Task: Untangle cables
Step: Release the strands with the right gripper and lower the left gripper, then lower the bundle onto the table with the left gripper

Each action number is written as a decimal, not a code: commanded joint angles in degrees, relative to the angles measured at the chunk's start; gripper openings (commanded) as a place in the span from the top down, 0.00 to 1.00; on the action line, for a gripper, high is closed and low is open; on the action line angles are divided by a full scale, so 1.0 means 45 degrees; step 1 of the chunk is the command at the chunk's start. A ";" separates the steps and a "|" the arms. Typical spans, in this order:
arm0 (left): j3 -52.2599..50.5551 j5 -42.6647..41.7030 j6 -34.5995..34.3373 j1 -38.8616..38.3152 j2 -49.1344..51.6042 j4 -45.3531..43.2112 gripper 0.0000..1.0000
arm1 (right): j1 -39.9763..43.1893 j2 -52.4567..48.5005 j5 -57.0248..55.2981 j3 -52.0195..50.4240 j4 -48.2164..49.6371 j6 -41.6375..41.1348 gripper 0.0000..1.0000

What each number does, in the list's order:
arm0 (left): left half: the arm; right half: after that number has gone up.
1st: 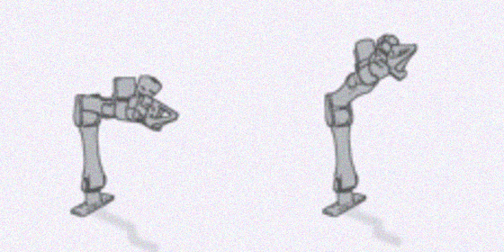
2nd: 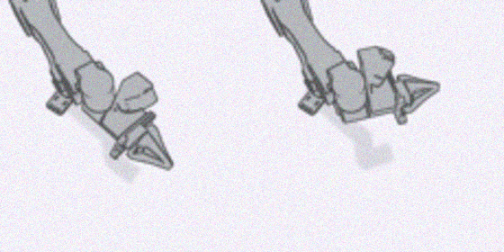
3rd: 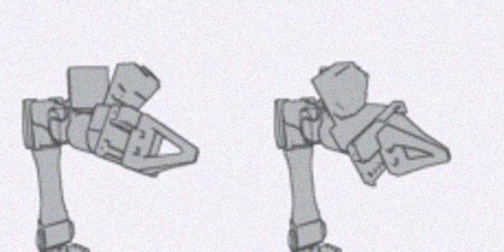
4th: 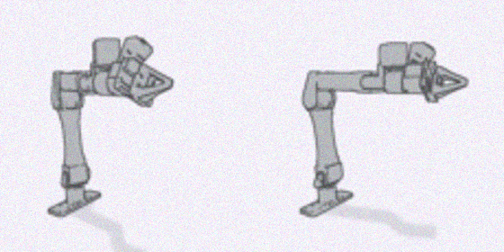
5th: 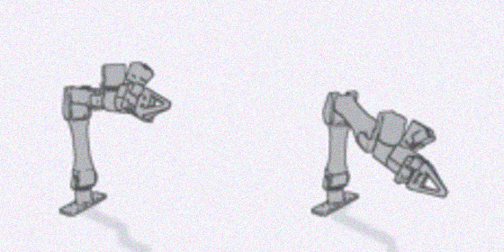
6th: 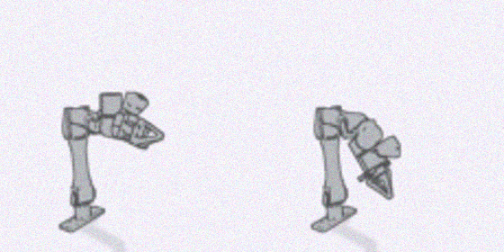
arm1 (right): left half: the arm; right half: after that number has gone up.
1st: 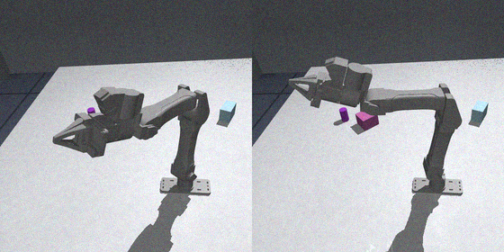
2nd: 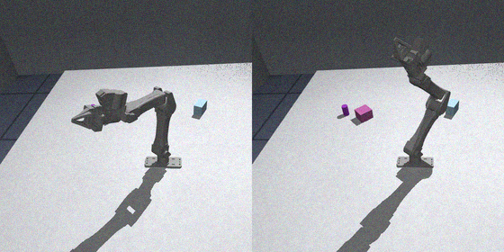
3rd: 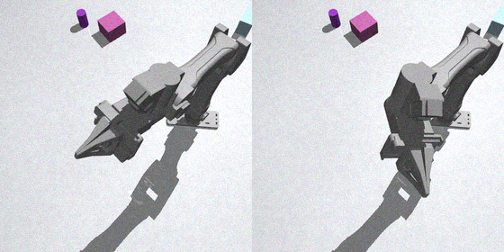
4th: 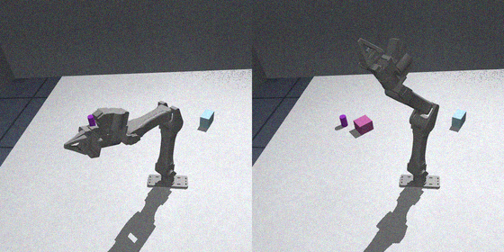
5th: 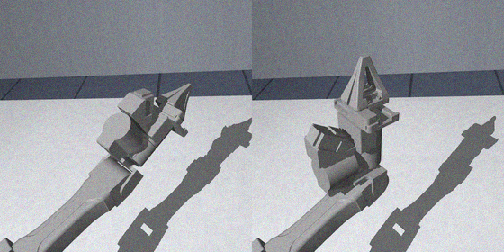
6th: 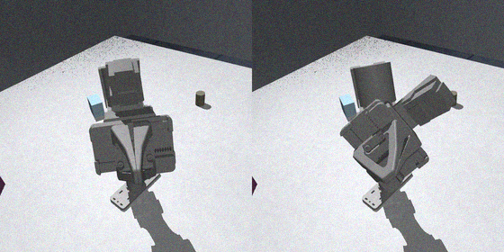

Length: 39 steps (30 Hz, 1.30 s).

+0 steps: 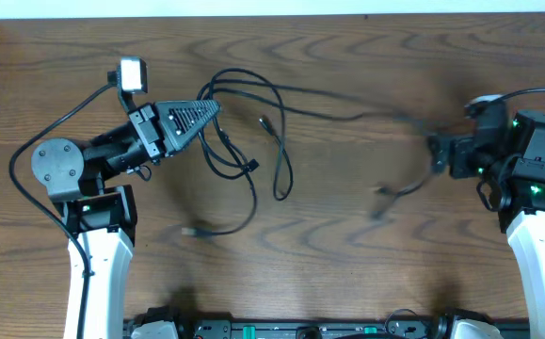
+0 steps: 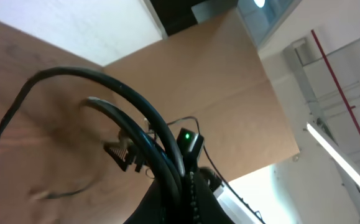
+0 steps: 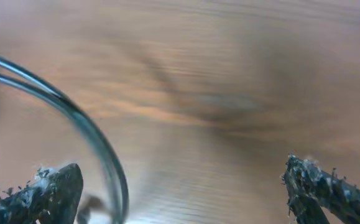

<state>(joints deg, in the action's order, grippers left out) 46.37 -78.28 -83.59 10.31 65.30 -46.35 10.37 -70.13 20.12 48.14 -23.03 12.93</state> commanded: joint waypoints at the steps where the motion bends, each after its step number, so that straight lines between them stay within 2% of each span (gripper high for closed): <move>1: 0.0461 -0.0408 0.0427 0.0029 -0.0010 -0.0087 0.92 | 0.0102 -0.0068 0.4284 -0.0039 -0.0345 0.2681 0.01; 4: 0.0461 -0.0316 0.0777 0.0029 0.0029 -0.0087 0.93 | 0.0102 -0.0063 0.5367 -0.0039 -0.0792 0.3410 0.01; 11: 0.0257 -0.0442 0.0996 -0.0107 0.0209 -0.0083 0.92 | 0.0102 -0.0063 0.5629 -0.0034 -0.0933 0.3298 0.01; 16: 0.0136 -0.0287 0.0996 -0.1093 0.0219 -0.0078 0.93 | 0.0092 -0.0063 0.5625 -0.0034 -0.0937 0.3279 0.01; 22: 0.0136 0.1054 0.1316 -0.2589 0.0330 0.0481 0.92 | 0.0092 -0.0063 0.5610 -0.0039 -0.0928 0.3075 0.01; 25: 0.0136 0.2540 0.2754 -0.3123 0.0350 0.2749 0.92 | 0.0092 -0.0063 0.5605 -0.0039 -0.0933 0.3036 0.01; 31: 0.0136 0.6892 0.6994 -0.3808 0.0350 0.9194 0.93 | 0.0092 -0.0063 0.5605 -0.0039 -0.0937 0.3041 0.01; 35: 0.0180 0.8286 0.9690 -0.4896 0.0345 1.1186 0.93 | 0.0092 -0.0063 0.5605 -0.0039 -0.0903 0.3041 0.01; 39: 0.0656 1.0758 1.1662 -0.6441 0.0355 1.3255 0.92 | 0.0092 -0.0063 0.5610 -0.0039 -0.0831 0.3036 0.01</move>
<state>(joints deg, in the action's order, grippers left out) 46.74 -41.01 -43.42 -14.74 67.18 10.35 10.37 -70.13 44.18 48.12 -26.98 26.57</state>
